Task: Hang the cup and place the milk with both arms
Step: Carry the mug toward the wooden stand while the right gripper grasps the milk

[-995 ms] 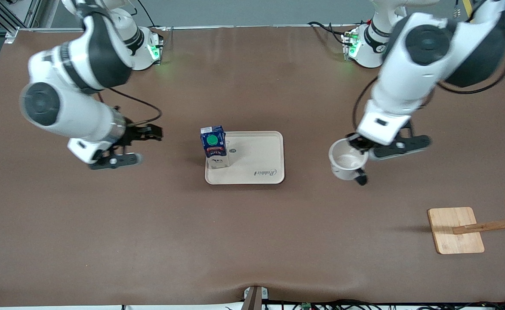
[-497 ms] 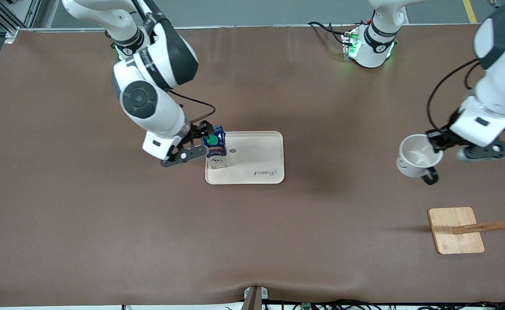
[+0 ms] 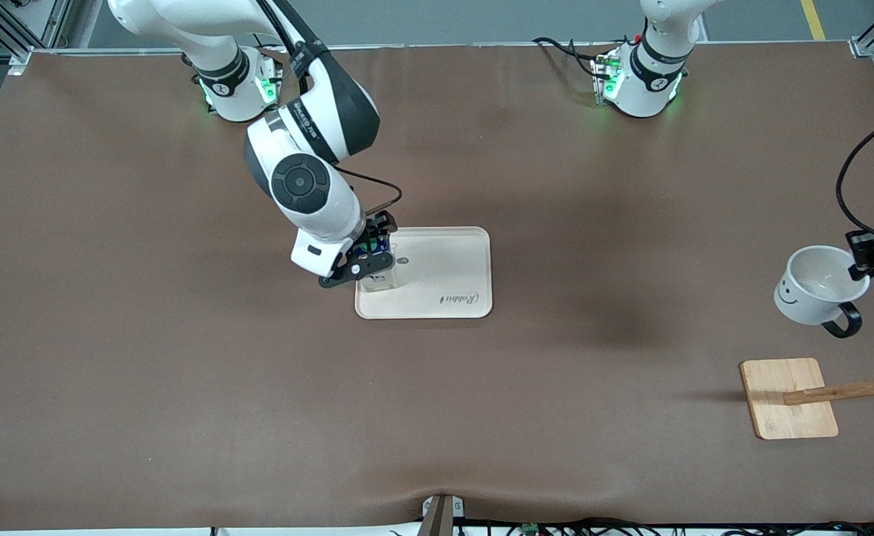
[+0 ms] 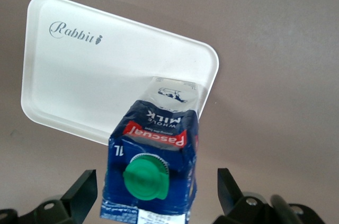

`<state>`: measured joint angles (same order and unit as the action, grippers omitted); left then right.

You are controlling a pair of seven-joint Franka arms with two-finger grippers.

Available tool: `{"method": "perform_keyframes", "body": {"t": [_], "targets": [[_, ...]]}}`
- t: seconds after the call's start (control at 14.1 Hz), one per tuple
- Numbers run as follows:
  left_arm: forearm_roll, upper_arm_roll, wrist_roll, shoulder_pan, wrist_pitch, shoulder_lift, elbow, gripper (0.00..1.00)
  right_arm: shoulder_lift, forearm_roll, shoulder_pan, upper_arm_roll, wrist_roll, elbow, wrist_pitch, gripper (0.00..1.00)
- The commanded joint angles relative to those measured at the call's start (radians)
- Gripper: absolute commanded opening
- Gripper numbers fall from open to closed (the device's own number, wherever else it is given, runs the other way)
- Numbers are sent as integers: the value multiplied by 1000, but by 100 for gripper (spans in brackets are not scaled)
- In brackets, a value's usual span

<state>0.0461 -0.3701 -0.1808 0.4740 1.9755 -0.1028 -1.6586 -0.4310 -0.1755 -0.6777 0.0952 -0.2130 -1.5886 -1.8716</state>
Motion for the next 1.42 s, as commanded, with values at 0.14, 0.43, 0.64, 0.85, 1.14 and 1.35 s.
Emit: {"method": "perform_keyframes", "body": {"t": [0.14,0.43,0.64,0.85,1.14,1.35], "targets": [[-217,-4,-273,100,89,-73,28,0,-15,4,-22,12,-32,6,15,100],[-281,-3,-330,147,91,-106,33,0,-23,5,-42,12,-39,-4,8,100],[-281,-1,-330,149,91,-150,97,0,-31,53,-46,12,-43,-4,8,100],[-281,-1,-330,161,88,-216,189,0,-31,54,-46,12,-46,-2,11,22],[-287,-3,-327,157,89,-250,194,0,-29,21,-25,11,-100,59,29,0],[-287,-3,-327,158,91,-264,194,0,-25,-107,55,15,-120,160,127,0]]}}
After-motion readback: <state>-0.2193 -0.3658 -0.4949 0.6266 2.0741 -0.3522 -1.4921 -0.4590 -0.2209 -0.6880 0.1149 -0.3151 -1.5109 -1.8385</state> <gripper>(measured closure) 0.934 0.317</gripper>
